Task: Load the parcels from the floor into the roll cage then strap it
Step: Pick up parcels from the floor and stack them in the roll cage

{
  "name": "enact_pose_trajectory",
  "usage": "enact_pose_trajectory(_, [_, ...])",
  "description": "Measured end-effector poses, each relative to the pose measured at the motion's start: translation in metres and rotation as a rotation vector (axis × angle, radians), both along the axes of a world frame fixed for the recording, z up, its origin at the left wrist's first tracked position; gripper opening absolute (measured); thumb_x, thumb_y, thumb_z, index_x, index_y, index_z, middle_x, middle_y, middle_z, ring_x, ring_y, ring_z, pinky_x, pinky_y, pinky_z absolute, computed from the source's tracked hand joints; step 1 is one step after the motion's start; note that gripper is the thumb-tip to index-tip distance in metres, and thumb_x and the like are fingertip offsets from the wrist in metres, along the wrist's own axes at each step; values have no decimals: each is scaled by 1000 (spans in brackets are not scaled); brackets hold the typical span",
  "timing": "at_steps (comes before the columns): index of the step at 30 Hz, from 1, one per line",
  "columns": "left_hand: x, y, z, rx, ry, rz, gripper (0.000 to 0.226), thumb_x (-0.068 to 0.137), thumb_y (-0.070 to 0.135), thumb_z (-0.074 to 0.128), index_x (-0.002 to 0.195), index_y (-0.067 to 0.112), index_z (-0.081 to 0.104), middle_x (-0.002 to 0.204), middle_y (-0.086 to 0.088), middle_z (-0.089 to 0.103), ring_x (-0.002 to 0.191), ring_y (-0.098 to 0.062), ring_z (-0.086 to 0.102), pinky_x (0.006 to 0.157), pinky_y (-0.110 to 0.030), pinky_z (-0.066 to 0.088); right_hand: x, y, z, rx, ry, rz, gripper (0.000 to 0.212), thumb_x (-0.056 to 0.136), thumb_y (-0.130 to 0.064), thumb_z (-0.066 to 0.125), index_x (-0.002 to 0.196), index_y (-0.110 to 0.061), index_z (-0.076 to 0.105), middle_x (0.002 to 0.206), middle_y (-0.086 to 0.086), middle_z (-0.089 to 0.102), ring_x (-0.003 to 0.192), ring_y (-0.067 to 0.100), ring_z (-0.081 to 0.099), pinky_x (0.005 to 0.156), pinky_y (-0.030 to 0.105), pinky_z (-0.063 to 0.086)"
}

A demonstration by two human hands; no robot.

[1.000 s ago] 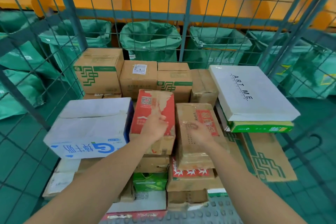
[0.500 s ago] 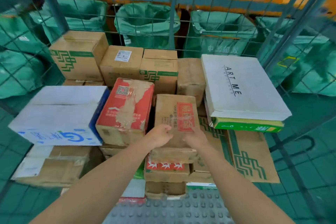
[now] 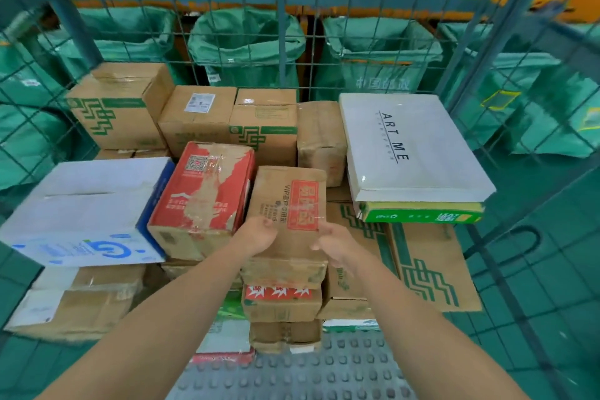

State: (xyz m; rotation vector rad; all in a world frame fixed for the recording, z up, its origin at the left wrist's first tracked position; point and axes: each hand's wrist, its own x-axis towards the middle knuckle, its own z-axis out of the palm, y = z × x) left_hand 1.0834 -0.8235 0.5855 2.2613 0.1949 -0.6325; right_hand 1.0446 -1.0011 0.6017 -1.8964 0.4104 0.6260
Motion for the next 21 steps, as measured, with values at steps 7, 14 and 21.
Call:
enact_pose_trajectory(7, [-15,-30,27,-75,-78,-179,35,103,20,42,135,16,57,139,-2,52,129,-25,47,111,-32,34,-51,-5,7,4,-141,-293,43,94,1,57,131,-22,56,124,-5,60,98,9,56,82,18,49])
enact_pose_trajectory(14, [-56,-82,19,-284,-64,-335,21,95,8,49,104,14,67,105,-10,65,97,-27,63,80,-34,49,-153,-22,8,-77,-203,-878,44,96,-7,45,139,-13,51,113,5,60,72,15,53,67,27,47])
enact_pose_trajectory(21, [-203,-158,32,-374,38,-752,19,93,6,53,102,17,65,86,-10,62,71,-19,57,59,-26,41,-328,-21,22,-82,-209,-1396,53,93,-9,53,145,-10,46,77,0,56,67,15,49,70,30,43])
